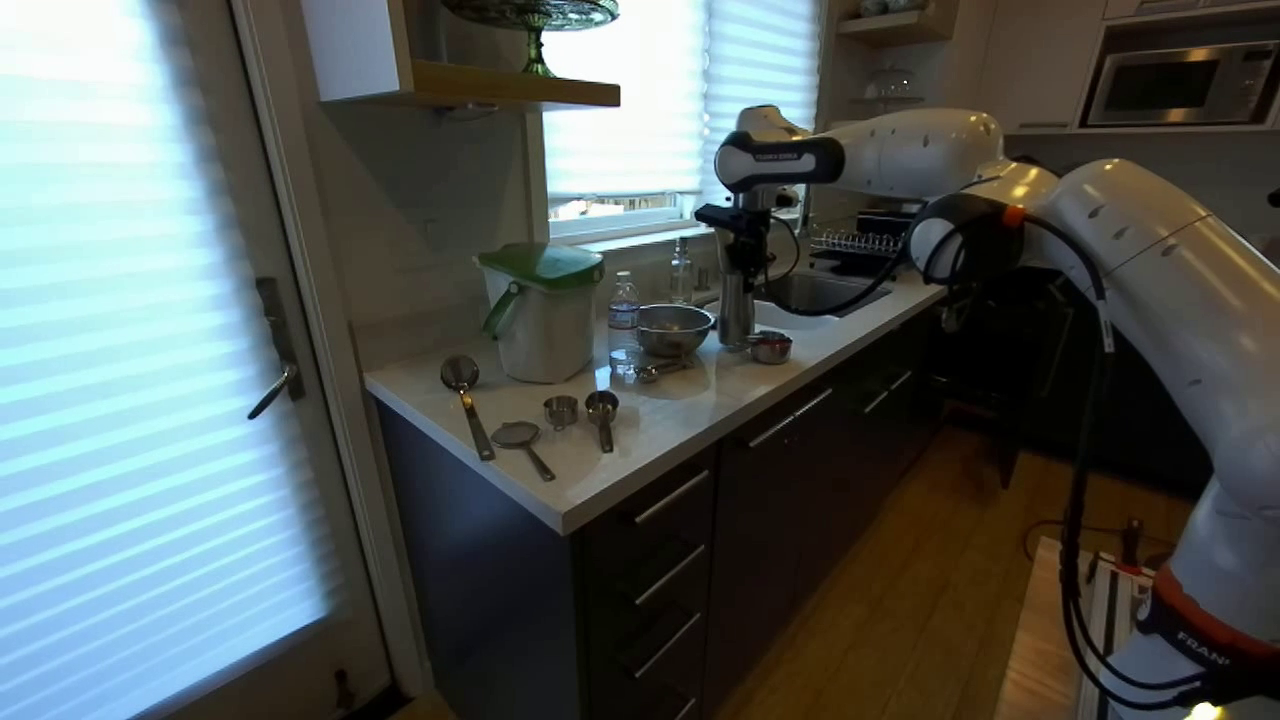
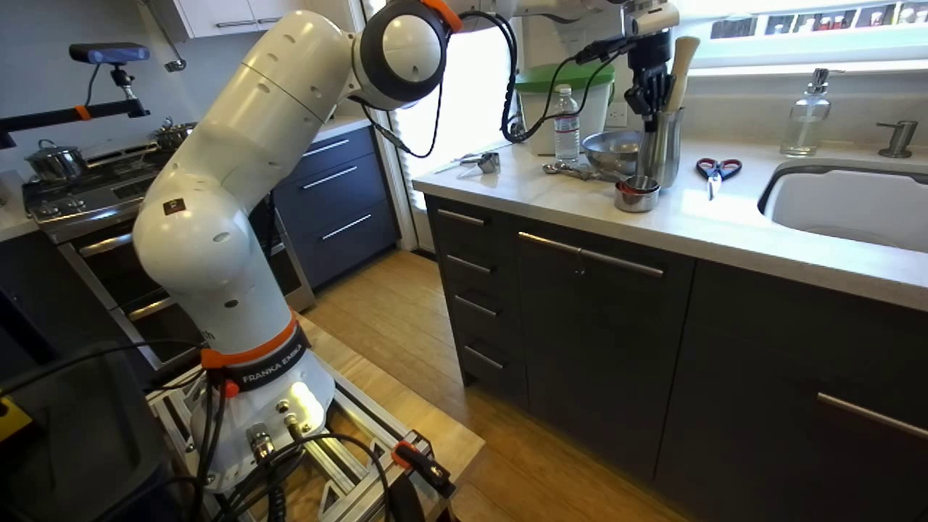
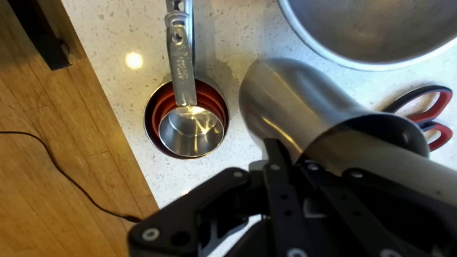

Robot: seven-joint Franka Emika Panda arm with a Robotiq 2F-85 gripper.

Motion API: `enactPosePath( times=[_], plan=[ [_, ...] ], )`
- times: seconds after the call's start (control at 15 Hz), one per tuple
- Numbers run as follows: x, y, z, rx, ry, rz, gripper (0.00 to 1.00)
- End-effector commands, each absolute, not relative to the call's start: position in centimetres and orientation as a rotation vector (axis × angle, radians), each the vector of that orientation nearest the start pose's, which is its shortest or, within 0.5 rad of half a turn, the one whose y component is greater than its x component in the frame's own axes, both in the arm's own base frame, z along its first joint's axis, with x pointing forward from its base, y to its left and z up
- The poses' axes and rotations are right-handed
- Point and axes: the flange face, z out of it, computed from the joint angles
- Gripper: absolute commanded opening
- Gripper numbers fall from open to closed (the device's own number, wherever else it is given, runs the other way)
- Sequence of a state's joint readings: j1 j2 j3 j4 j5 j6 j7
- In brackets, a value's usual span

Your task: Pick up the silver cup and move it to the right side of the silver bowl

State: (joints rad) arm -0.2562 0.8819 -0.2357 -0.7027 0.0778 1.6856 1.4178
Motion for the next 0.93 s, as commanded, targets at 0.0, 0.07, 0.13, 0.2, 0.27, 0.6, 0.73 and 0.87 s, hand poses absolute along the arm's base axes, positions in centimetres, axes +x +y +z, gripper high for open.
enactPosePath(
  times=[0.0,0.07,0.13,0.2,0.27,0.6,0.73,0.87],
  plan=[
    [72.8,-28.2,46.1,-1.922,2.476,-0.219,0.01],
    [72.9,-28.2,46.0,-1.923,2.476,-0.219,0.01],
    [72.9,-28.3,45.9,-1.923,2.476,-0.219,0.01],
    [72.9,-28.3,45.9,-1.923,2.476,-0.223,0.01],
    [72.9,-28.3,45.8,-1.924,2.477,-0.221,0.01],
    [73.0,-28.7,45.2,-1.925,2.475,-0.212,0.01],
    [73.0,-28.8,44.9,-1.929,2.472,-0.207,0.01],
    [73.0,-28.9,44.9,-1.933,2.457,-0.199,0.01]
  ],
)
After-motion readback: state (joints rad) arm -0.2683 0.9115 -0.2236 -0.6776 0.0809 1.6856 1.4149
